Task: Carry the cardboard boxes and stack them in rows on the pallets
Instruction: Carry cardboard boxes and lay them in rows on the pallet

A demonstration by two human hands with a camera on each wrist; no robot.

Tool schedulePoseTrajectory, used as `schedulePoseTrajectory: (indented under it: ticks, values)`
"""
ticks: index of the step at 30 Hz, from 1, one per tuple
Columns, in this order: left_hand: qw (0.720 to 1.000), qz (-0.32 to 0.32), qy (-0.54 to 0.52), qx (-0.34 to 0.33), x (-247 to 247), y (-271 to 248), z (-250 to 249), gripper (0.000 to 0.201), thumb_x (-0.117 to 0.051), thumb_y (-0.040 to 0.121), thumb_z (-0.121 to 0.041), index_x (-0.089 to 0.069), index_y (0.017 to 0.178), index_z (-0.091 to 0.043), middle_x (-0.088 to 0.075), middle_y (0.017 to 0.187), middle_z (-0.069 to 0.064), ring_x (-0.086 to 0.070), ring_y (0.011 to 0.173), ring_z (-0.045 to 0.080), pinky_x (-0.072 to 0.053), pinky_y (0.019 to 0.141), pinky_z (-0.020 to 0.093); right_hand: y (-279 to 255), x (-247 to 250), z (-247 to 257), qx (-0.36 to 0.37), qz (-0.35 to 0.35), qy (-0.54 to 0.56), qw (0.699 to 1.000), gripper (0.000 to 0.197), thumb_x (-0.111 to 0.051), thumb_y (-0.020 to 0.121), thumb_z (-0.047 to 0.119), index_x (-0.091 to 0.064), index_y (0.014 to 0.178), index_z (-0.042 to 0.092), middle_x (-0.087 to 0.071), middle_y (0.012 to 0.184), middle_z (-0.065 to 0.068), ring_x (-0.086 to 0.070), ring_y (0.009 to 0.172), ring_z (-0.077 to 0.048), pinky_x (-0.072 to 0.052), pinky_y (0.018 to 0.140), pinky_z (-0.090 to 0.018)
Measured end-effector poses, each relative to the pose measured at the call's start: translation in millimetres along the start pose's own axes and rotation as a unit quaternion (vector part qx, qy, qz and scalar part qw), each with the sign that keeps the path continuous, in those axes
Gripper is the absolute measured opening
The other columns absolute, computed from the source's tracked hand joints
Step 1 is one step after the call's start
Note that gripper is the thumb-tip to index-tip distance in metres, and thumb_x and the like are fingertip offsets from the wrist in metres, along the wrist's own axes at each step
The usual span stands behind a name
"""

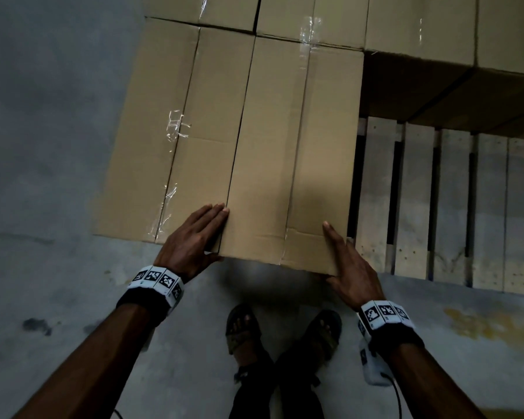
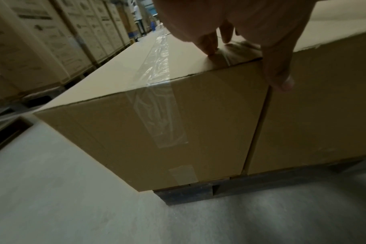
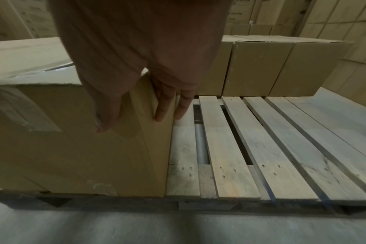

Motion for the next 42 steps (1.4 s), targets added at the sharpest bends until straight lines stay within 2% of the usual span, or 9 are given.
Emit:
schedulePoseTrajectory:
  ticks: [9, 14, 17, 20, 25, 30, 33, 37, 42]
  values:
    - [0.995, 0.023, -0.049, 0.080, -4.9, -3.4, -2.5, 0.118, -0.093, 0.071, -0.023, -0.018, 0.163, -0.015, -0.012, 0.171, 0.004, -0.014, 0.157, 0.024, -0.026, 0.124, 0.039, -6.3, 0.7, 8.8, -0.024, -0.004, 0.005, 1.000, 0.122, -0.079, 0.083, 0.010, 0.006, 0.155, 0.059, -0.023, 0.167, -0.006, -0.038, 0.146, -0.035, -0.046, 0.106, -0.051]
    - [0.989, 0.016, -0.065, 0.135, 3.9, -19.2, -26.3, 0.111, -0.085, 0.082, -0.026, -0.012, 0.164, -0.016, -0.009, 0.171, 0.004, -0.013, 0.157, 0.023, -0.014, 0.124, 0.028, -23.5, 2.9, 10.2, -0.052, -0.011, -0.007, 0.999, 0.119, -0.082, 0.084, 0.021, 0.007, 0.154, 0.058, -0.010, 0.171, -0.003, -0.032, 0.150, -0.033, -0.040, 0.113, -0.051]
    - [0.981, 0.037, -0.093, 0.167, 20.9, -39.9, -54.3, 0.106, -0.080, 0.087, -0.033, -0.009, 0.164, -0.021, -0.003, 0.172, -0.001, -0.011, 0.157, 0.020, -0.015, 0.121, 0.026, -42.4, 14.2, 19.2, -0.051, 0.002, -0.032, 0.998, 0.116, -0.081, 0.084, 0.029, 0.005, 0.158, 0.051, -0.006, 0.172, -0.001, -0.029, 0.152, -0.032, -0.038, 0.116, -0.051]
    - [0.975, 0.059, -0.136, 0.168, 63.6, -58.4, -99.7, 0.093, -0.076, 0.090, -0.036, -0.019, 0.163, -0.023, -0.011, 0.171, -0.003, -0.020, 0.154, 0.017, -0.024, 0.119, 0.028, -72.1, 42.4, 47.2, -0.027, 0.020, -0.045, 0.998, 0.106, -0.076, 0.087, 0.033, 0.000, 0.160, 0.045, -0.007, 0.172, -0.005, -0.023, 0.154, -0.032, -0.035, 0.118, -0.052]
    - [0.963, 0.082, -0.189, 0.174, 162.9, -87.4, -166.4, 0.075, -0.078, 0.088, -0.039, -0.046, 0.152, -0.015, -0.050, 0.154, 0.008, -0.047, 0.140, 0.026, -0.038, 0.115, 0.035, -130.7, 114.2, 110.1, -0.016, 0.018, -0.044, 0.999, 0.091, -0.074, 0.089, 0.035, -0.020, 0.162, 0.028, -0.017, 0.169, -0.010, -0.028, 0.151, -0.034, -0.032, 0.119, -0.046]
    - [0.950, 0.121, -0.217, 0.191, 244.3, -123.3, -213.6, 0.074, -0.077, 0.087, -0.048, -0.051, 0.149, -0.016, -0.061, 0.143, 0.008, -0.061, 0.125, 0.025, -0.050, 0.104, 0.038, -189.2, 183.4, 171.3, 0.020, 0.001, 0.009, 1.000, 0.081, -0.075, 0.089, 0.036, -0.032, 0.157, 0.027, -0.027, 0.166, -0.010, -0.034, 0.149, -0.032, -0.036, 0.119, -0.048]
    - [0.954, 0.095, -0.214, 0.187, 291.4, -146.2, -225.4, 0.075, -0.077, 0.087, -0.049, -0.050, 0.150, -0.018, -0.063, 0.141, 0.006, -0.063, 0.124, 0.022, -0.050, 0.104, 0.035, -218.5, 223.0, 212.1, 0.052, -0.020, 0.011, 0.998, 0.076, -0.076, 0.088, 0.038, -0.037, 0.153, 0.029, -0.033, 0.163, -0.005, -0.038, 0.146, -0.028, -0.040, 0.116, -0.050]
    - [0.960, 0.040, -0.212, 0.181, 351.1, -177.9, -218.4, 0.072, -0.076, 0.088, -0.048, -0.052, 0.148, -0.017, -0.064, 0.139, 0.006, -0.064, 0.122, 0.018, -0.050, 0.100, 0.029, -245.9, 263.3, 275.6, 0.112, -0.042, -0.002, 0.993, 0.066, -0.074, 0.091, 0.038, -0.044, 0.149, 0.028, -0.043, 0.155, 0.001, -0.047, 0.138, -0.022, -0.044, 0.109, -0.041]
    - [0.966, 0.008, -0.192, 0.172, 403.8, -215.3, -174.7, 0.071, -0.075, 0.086, -0.055, -0.056, 0.146, -0.023, -0.067, 0.136, 0.003, -0.068, 0.114, 0.016, -0.047, 0.092, 0.022, -261.4, 269.4, 364.0, 0.190, -0.037, -0.036, 0.980, 0.059, -0.069, 0.091, 0.044, -0.049, 0.145, 0.033, -0.051, 0.148, 0.006, -0.051, 0.133, -0.018, -0.043, 0.108, -0.036]
Point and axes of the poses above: each hand's wrist, its own y-axis towards the middle knuckle, its own x-axis out of the back of the hand, z = x × y, the point moved 7 cm from there along y, towards the middle knuckle
